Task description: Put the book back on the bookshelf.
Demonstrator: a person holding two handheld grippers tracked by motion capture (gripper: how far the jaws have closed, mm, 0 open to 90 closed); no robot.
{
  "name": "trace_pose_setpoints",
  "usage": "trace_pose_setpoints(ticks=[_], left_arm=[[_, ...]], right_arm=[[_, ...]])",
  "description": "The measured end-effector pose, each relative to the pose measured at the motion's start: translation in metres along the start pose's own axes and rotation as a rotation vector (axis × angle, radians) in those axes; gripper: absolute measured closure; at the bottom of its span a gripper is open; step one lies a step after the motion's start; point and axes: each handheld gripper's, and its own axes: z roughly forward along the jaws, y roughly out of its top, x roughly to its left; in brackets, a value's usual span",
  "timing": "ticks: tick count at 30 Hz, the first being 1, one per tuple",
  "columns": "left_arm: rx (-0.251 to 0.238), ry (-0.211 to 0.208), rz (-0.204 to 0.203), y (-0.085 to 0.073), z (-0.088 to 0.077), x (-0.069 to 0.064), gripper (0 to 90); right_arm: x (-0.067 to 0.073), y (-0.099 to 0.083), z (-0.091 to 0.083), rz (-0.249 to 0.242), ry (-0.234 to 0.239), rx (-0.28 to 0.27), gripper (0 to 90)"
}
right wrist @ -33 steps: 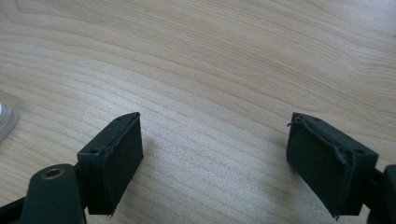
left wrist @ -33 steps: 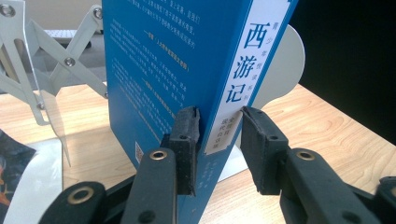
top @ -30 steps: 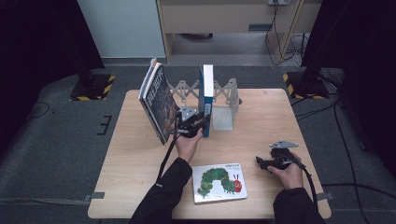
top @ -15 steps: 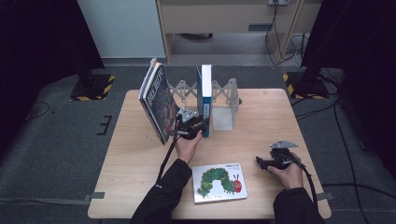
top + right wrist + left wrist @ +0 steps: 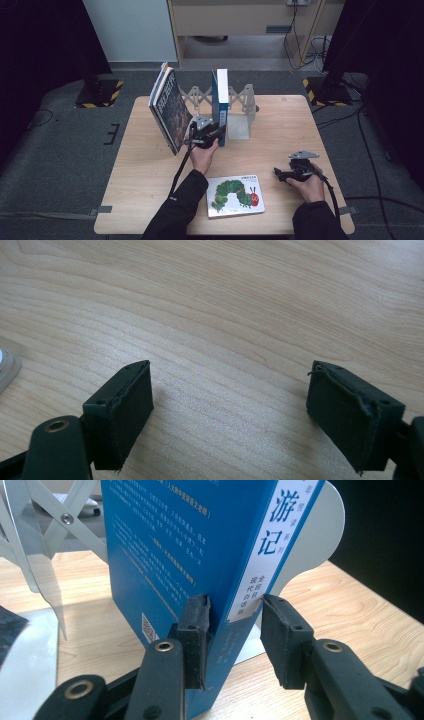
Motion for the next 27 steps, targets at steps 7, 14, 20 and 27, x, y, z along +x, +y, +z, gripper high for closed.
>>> trace_pose_setpoints(ticks=[7,14,20,27], left_arm=[[-0.006,-0.006,0.016,-0.002,-0.003,-0.001,57.9],[0.003,-0.023,0.046,-0.004,-0.010,-0.001,54.7],[0.014,-0.048,0.063,-0.006,-0.020,-0.001,52.7],[0.023,-0.041,0.076,-0.004,-0.036,0.006,50.3]], right_arm=[[0.000,0.000,0.000,0.002,-0.001,0.000,18.7],[0.000,0.000,0.000,0.003,-0.003,-0.003,18.6],[0.000,0.000,0.000,0.004,-0.002,-0.002,18.0],[0.001,0.000,0.001,0.007,-0.002,-0.006,16.7]])
